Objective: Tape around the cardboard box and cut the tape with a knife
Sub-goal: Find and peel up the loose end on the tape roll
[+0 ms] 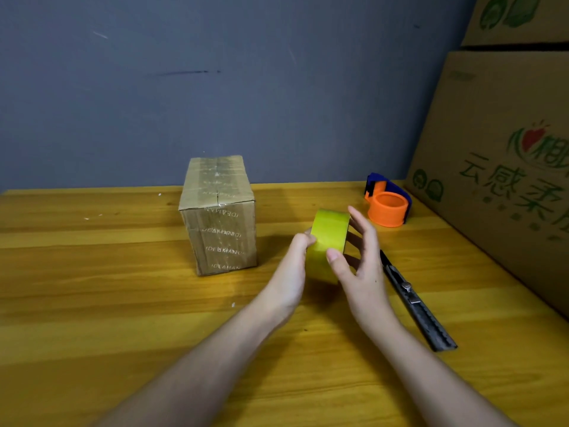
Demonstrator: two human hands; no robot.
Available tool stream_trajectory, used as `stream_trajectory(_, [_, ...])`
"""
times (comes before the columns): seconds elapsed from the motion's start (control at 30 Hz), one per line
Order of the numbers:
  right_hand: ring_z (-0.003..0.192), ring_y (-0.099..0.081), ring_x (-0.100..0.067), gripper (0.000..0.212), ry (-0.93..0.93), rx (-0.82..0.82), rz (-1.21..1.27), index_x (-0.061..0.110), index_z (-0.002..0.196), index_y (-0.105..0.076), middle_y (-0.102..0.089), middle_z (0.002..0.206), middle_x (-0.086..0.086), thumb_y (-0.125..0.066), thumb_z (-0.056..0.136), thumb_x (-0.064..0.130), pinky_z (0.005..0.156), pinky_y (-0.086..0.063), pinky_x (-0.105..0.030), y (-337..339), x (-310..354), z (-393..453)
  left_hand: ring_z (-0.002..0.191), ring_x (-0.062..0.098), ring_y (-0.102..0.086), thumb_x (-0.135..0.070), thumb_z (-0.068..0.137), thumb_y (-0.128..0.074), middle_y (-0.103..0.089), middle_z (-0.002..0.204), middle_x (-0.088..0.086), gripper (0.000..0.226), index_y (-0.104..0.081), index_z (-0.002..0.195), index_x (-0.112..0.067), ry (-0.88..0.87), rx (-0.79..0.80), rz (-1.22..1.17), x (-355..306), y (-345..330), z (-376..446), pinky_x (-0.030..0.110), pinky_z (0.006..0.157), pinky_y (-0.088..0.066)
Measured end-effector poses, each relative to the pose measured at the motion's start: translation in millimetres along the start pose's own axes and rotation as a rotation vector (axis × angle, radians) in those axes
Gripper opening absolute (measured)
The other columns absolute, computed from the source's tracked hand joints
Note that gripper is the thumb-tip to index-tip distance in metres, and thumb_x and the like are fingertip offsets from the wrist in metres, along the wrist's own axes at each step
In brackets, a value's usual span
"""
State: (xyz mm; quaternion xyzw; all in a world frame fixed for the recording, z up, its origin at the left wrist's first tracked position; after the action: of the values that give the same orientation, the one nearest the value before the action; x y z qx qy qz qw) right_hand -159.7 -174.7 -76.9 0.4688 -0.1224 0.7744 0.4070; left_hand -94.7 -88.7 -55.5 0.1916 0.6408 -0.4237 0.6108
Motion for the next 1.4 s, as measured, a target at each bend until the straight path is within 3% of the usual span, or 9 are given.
stream_trajectory(0.23, [0.131, -0.042, -0.015, 0.070, -0.002, -0.006, -0.001, 0.033, 0.140, -0.035, -0.044, 0.140, 0.000, -0.057, 0.075, 0.050, 0.106, -0.041, -0.042, -0.2, -0.6, 0.1, 0.088, 0.014, -0.053, -0.016, 0.092, -0.029, -0.060, 0.096, 0.006, 0.029, -0.057, 0.091, -0.024, -0.048, -0.052, 0.029, -3.1, -2.0, -1.8, 0.017, 0.074, -0.043])
stream_trajectory(0.37, [0.131, -0.042, -0.013, 0.071, 0.000, -0.011, 0.000, 0.031, 0.140, -0.035, -0.044, 0.140, 0.001, -0.057, 0.075, 0.051, 0.107, -0.040, -0.039, -0.1, -0.8, 0.5, 0.080, 0.009, -0.052, -0.008, 0.094, -0.022, -0.060, 0.088, 0.002, 0.039, -0.057, 0.086, -0.024, -0.047, -0.038, 0.047, -3.7, -0.7, -1.1, 0.007, 0.062, -0.044])
stream_trajectory(0.57, [0.132, -0.041, -0.011, 0.070, 0.001, -0.014, -0.004, 0.031, 0.140, -0.035, -0.044, 0.139, 0.002, -0.055, 0.076, 0.052, 0.108, -0.038, -0.042, 0.2, -2.3, 1.7, 0.081, 0.003, -0.053, -0.021, 0.081, -0.035, -0.061, 0.091, -0.002, 0.024, -0.056, 0.092, -0.025, -0.087, 0.033, 0.076, -4.3, -2.9, -3.7, 0.006, 0.067, -0.043])
stream_trajectory(0.63, [0.132, -0.040, -0.010, 0.070, 0.001, -0.017, -0.001, 0.030, 0.140, -0.036, -0.044, 0.140, 0.002, -0.055, 0.077, 0.053, 0.109, -0.037, -0.043, 0.4, -2.7, 2.4, 0.080, 0.006, -0.055, -0.024, 0.072, -0.035, -0.061, 0.089, 0.000, 0.033, -0.056, 0.096, -0.021, -0.078, 0.065, 0.038, -2.6, -4.4, -2.9, 0.009, 0.068, -0.045])
stream_trajectory(0.77, [0.133, -0.040, -0.013, 0.069, -0.012, -0.010, 0.014, 0.030, 0.139, -0.037, -0.044, 0.141, 0.002, -0.057, 0.076, 0.051, 0.109, -0.038, -0.043, -0.8, -3.5, 2.0, 0.086, 0.012, -0.060, -0.024, 0.094, -0.030, -0.065, 0.095, 0.005, 0.031, -0.059, 0.103, -0.018, 0.027, 0.031, -0.002, -0.2, 0.0, -0.9, 0.017, 0.075, -0.049])
stream_trajectory(0.87, [0.133, -0.039, -0.011, 0.070, -0.006, -0.002, 0.008, 0.030, 0.139, -0.037, -0.044, 0.140, 0.004, -0.056, 0.075, 0.051, 0.108, -0.037, -0.030, -1.1, -2.0, 1.9, 0.092, 0.020, -0.057, -0.020, 0.096, -0.025, -0.064, 0.097, 0.010, 0.035, -0.060, 0.100, -0.018, 0.056, -0.013, 0.003, 1.1, 1.8, 0.5, 0.031, 0.088, -0.045])
stream_trajectory(0.97, [0.133, -0.039, -0.010, 0.071, 0.001, -0.002, 0.001, 0.029, 0.140, -0.037, -0.044, 0.140, 0.004, -0.056, 0.075, 0.051, 0.106, -0.036, -0.025, -0.7, -1.3, 2.0, 0.090, 0.020, -0.054, -0.017, 0.095, -0.024, -0.062, 0.093, 0.009, 0.035, -0.059, 0.097, -0.019, 0.053, -0.028, 0.019, 0.7, 1.1, 0.0, 0.029, 0.081, -0.043])
stream_trajectory(1.1, [0.133, -0.040, -0.012, 0.070, -0.011, -0.001, 0.011, 0.030, 0.140, -0.036, -0.044, 0.141, 0.002, -0.056, 0.076, 0.052, 0.108, -0.038, -0.042, -0.5, -3.0, 2.5, 0.094, 0.023, -0.050, -0.018, 0.094, -0.026, -0.059, 0.098, 0.012, 0.032, -0.058, 0.097, -0.021, 0.024, -0.009, 0.052, 0.3, 1.0, -0.7, 0.030, 0.082, -0.041])
stream_trajectory(1.4, [0.132, -0.039, -0.010, 0.070, -0.008, -0.003, 0.022, 0.030, 0.140, -0.037, -0.044, 0.140, 0.002, -0.056, 0.076, 0.051, 0.108, -0.038, -0.036, 0.1, -3.8, 2.3, 0.087, 0.018, -0.052, -0.026, 0.076, -0.035, -0.061, 0.090, 0.007, 0.031, -0.060, 0.093, -0.021, -0.004, 0.010, 0.051, 3.2, 4.7, 2.3, 0.030, 0.078, -0.042])
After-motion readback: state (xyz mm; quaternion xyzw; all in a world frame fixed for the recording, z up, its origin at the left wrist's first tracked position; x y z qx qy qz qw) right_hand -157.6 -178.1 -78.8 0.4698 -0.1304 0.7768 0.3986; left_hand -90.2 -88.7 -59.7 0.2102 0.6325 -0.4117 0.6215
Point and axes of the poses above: each hand's wrist, its own z-axis towards the middle knuckle, its own y-axis out of the back of the hand, x = y × z, the point moved 3 cm from there along z, towards the middle knuckle
